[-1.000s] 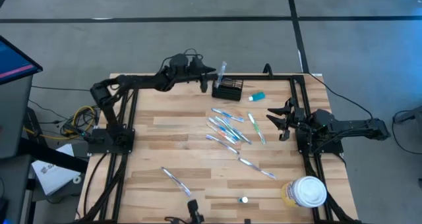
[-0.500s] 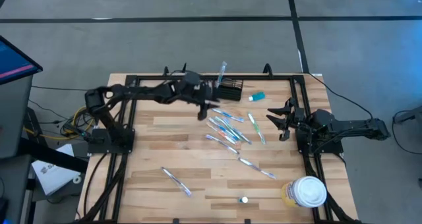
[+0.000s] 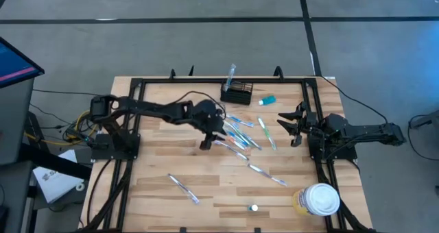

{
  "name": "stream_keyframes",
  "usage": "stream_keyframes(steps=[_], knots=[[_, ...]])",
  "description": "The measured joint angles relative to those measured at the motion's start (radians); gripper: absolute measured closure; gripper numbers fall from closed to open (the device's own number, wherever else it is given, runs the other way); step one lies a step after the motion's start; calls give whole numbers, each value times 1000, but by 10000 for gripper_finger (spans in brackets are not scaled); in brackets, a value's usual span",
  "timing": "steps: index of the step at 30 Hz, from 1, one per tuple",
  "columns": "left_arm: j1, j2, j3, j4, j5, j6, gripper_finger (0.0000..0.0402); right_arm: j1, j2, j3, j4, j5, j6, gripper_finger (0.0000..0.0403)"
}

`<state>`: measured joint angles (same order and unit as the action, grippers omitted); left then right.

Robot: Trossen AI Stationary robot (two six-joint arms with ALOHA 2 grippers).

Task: Pick & Place toothbrushing station
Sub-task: Put the top violet toothbrush into the mesh organizer

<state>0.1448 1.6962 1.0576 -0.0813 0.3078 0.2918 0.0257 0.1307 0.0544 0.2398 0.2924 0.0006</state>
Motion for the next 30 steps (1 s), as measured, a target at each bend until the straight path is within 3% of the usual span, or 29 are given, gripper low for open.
stream_keyframes(steps=[8, 16, 30], knots=[[-48, 0, -114, 39, -120, 0, 298, 0, 0, 0, 0, 0, 0, 280], [-48, 1, -237, 217, -125, 0, 298, 0, 0, 0, 0, 0, 0, 280], [-50, 101, -223, 327, -184, 0, 298, 0, 0, 0, 1, 0, 0, 280]])
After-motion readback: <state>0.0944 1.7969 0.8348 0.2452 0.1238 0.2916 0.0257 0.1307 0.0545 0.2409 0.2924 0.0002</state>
